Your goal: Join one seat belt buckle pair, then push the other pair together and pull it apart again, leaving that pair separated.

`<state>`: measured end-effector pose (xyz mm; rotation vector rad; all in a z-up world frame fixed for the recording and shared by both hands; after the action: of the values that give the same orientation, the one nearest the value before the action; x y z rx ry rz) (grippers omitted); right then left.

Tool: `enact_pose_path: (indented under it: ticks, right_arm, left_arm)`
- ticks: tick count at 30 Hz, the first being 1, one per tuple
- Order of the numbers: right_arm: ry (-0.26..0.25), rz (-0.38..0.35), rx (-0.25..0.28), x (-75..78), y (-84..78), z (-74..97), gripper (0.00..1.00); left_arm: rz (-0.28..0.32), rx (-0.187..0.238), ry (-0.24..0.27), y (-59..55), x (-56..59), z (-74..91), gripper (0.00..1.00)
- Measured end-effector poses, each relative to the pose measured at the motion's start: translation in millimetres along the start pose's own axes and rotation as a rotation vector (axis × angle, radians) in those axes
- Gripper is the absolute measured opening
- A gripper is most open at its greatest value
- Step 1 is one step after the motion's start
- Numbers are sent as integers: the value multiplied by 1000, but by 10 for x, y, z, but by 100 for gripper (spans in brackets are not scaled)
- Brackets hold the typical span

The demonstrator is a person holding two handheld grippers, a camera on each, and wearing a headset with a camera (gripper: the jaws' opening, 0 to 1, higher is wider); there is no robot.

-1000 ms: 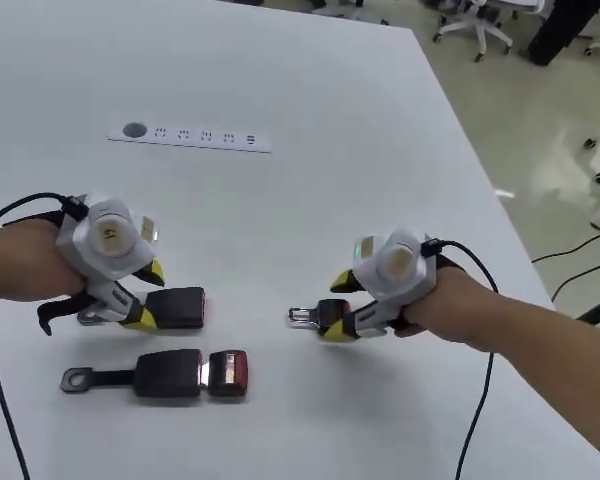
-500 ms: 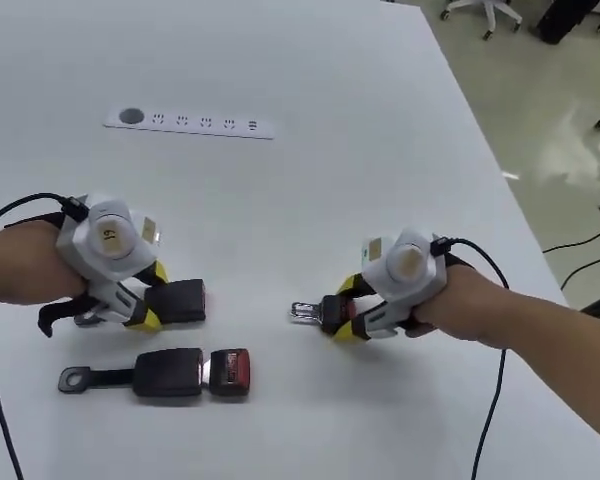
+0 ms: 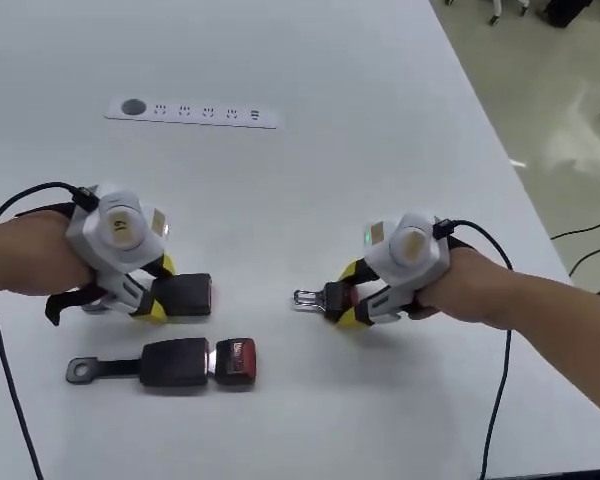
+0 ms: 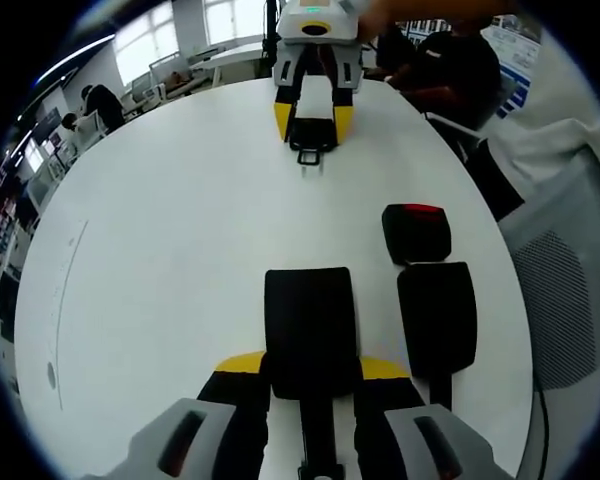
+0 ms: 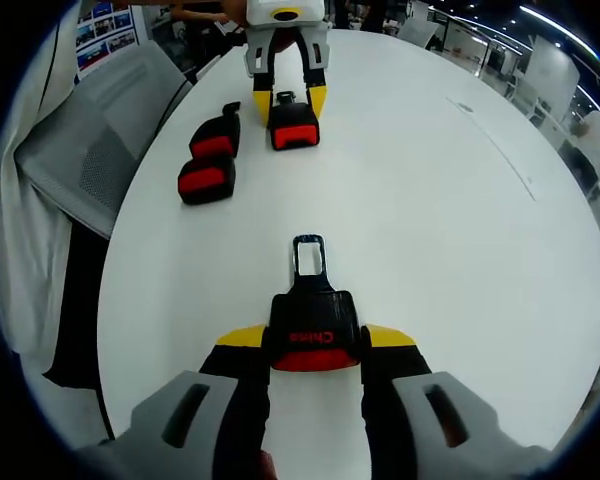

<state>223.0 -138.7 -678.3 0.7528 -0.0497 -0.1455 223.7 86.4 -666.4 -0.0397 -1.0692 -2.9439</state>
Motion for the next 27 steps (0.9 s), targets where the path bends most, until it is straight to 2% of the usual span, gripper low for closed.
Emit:
enact_pose_path:
  ticks: [6,11,13,15,17,22,27]
  right_arm:
    - [-10,-5,-9,-36,100,-20,33]
    - [-12,-5,10,-52,185,-155,33]
    - [-6,-1,20,-34,264,-259,33]
    - [-1,2,32,-92,377,-295,33]
    - [4,6,42,-53,406,-400,33]
    - [12,16,63,-103,589,-501,33]
    - [24,46,55,-144,711,-602,33]
  left_arm:
    - [2,-1,0,12,12,1,33]
    - [0,11,-1,5,11,-3,33]
    - [3,14,1,6,11,-4,32]
    - [1,14,0,22,24,-5,32]
    - [0,12,-1,23,23,-10,32]
    - [2,13,-2,28,23,-19,32]
    - [3,13,-2,20,8,-33,32]
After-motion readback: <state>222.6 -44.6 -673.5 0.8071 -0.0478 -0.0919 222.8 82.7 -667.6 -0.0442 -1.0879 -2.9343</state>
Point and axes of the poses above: the centre of the closed fingertips' face, and the gripper's own axes: z roughly backward along the fingers, x roughly to its right, y roughly out of its top, the point moved 2 cm from there along z, roughly backward along the fingers, and after that the axes turned 13 degrees about x, right-handed, at the moved point
